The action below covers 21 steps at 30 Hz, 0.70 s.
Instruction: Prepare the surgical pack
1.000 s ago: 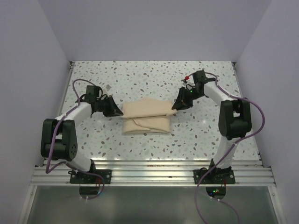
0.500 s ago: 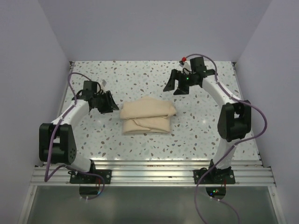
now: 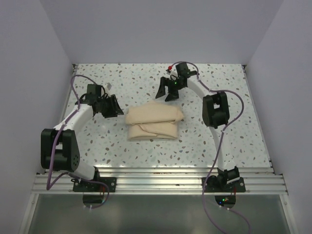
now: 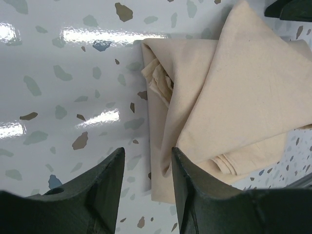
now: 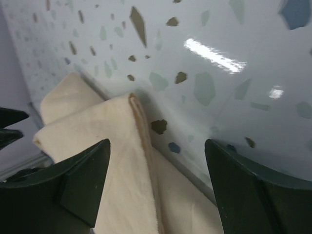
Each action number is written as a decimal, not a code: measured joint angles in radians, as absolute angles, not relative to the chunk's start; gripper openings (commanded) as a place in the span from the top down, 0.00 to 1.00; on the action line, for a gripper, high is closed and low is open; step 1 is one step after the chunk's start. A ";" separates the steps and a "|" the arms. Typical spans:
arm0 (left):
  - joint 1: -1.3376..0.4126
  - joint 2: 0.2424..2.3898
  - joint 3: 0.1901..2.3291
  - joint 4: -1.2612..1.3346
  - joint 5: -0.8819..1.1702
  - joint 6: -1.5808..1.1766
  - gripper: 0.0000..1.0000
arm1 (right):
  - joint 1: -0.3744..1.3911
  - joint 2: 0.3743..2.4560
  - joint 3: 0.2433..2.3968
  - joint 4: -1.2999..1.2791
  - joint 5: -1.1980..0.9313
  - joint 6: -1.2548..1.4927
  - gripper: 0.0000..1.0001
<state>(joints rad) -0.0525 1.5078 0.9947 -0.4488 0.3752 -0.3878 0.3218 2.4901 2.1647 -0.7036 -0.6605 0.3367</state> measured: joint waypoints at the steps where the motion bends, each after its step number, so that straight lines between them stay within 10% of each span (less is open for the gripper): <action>1: -0.052 1.508 0.994 -0.448 0.378 -0.384 0.53 | 0.323 2.505 2.165 -0.712 -0.673 0.334 0.18; 14: -0.046 1.522 0.982 -0.426 0.415 -0.384 0.54 | 0.377 2.550 2.165 -0.689 -0.858 0.353 0.31; 21: -0.044 1.522 0.982 -0.427 0.416 -0.384 0.54 | 0.398 2.555 2.165 -0.616 -0.893 0.440 0.60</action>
